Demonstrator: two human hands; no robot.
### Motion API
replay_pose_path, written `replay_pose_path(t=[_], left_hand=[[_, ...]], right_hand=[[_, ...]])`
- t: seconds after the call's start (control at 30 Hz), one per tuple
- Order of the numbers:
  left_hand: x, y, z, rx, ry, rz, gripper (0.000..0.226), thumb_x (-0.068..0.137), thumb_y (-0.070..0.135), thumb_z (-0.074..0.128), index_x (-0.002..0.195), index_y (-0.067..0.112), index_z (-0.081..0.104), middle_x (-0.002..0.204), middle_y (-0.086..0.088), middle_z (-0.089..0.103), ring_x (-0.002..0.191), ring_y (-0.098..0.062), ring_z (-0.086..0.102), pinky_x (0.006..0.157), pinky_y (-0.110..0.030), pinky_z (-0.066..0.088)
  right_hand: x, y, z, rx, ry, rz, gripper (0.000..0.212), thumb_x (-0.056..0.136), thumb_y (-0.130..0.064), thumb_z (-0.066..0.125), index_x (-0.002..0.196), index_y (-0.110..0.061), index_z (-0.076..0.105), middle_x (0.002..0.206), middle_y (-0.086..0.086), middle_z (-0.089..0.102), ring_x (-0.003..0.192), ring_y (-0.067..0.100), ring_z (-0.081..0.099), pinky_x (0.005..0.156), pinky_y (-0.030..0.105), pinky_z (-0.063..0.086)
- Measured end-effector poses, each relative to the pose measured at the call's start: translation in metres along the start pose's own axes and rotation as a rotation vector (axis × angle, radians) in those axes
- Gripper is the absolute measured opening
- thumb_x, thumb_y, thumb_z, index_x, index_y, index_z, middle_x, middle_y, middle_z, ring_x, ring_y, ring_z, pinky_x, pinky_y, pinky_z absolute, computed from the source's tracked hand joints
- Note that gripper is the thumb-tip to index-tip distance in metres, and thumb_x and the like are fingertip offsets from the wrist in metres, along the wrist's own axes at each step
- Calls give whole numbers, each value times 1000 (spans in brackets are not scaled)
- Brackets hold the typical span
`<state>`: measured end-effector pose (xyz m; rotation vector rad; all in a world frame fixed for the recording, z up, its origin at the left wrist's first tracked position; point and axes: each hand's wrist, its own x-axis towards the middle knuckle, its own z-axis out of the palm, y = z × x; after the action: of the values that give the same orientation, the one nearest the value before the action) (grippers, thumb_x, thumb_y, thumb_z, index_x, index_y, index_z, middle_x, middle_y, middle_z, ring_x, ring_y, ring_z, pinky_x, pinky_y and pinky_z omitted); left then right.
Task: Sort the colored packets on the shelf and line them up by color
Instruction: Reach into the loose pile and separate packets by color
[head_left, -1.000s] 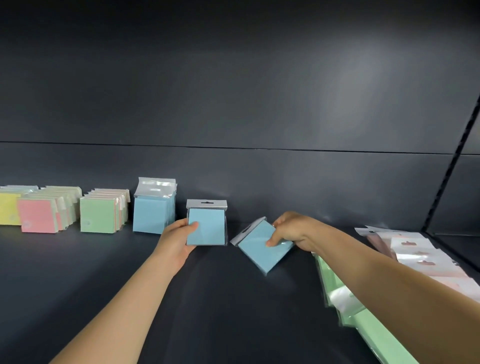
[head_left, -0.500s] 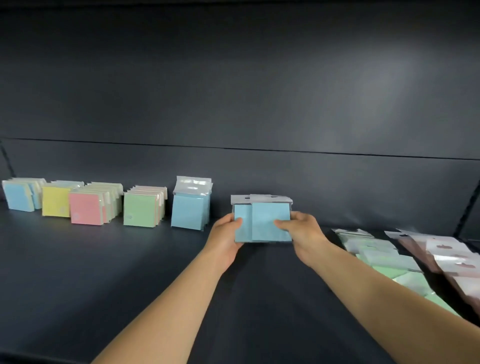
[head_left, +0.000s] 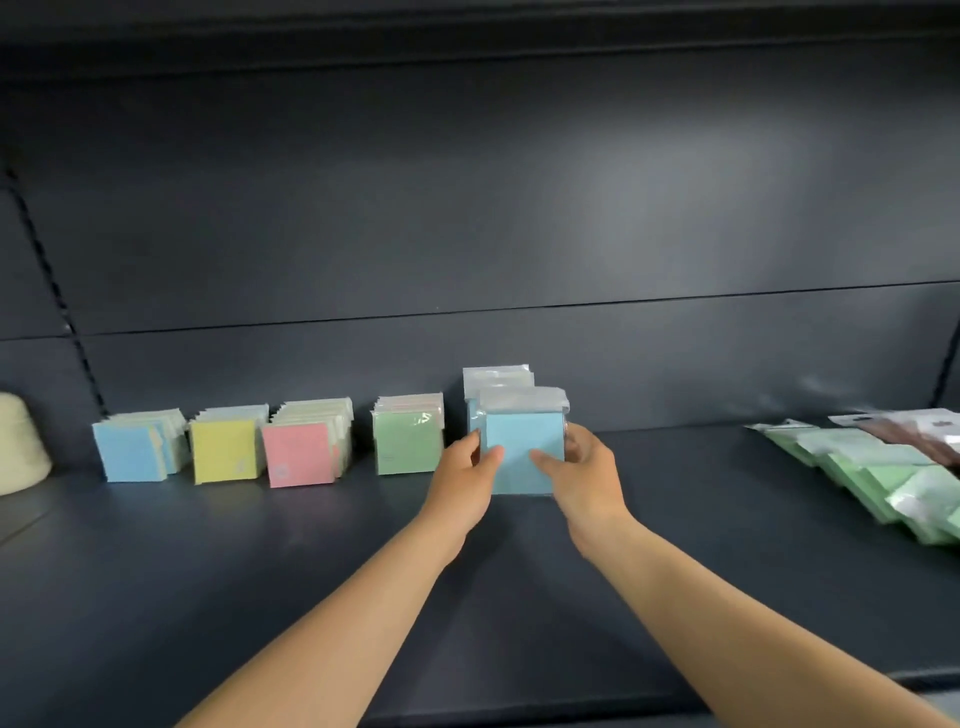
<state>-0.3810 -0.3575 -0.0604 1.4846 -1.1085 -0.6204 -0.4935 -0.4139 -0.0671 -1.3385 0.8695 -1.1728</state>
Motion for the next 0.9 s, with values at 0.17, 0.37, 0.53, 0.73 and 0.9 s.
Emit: replay_pose_path(t=[0.17,0.37,0.53,0.73,0.9], left_hand=[[8,-14,-16,20,87,36,25,91,8,48,99,27,63,100,-1,69,92,-17,63,73,-21,46],[35,-41,-10,2,125,64,26,87,8,52,98,29,64,99,1,68,93,-15,64,82,-29,51],[63,-49,-2,22,177,76,29,87,9,51,111,21,64,104,1,64,94,-11,61,78,-17,46],[82,-55,4,176,222,115,33,90,6,52,123,10,55,113,7,43,107,-11,47,95,-18,35],[86,-57,9,181,122,85,36,92,6,47,128,11,43,118,5,47,107,-8,46,94,-21,38]], right_hand=[[-6,8,24,-55,49,-63,32,87,1,60,96,-29,57,92,-13,67,80,-2,64,61,10,48],[18,25,30,-66,103,-47,35,83,4,63,108,-21,61,95,-11,70,83,-7,65,63,8,49],[41,33,38,-113,162,-96,34,86,0,63,111,-23,58,102,-13,66,95,-3,63,71,8,49],[64,45,42,-268,172,-62,36,90,-9,59,120,-27,52,117,-11,52,107,6,54,84,18,42],[72,49,43,-293,95,6,42,93,-3,46,129,-25,46,103,-15,58,92,-2,56,67,11,41]])
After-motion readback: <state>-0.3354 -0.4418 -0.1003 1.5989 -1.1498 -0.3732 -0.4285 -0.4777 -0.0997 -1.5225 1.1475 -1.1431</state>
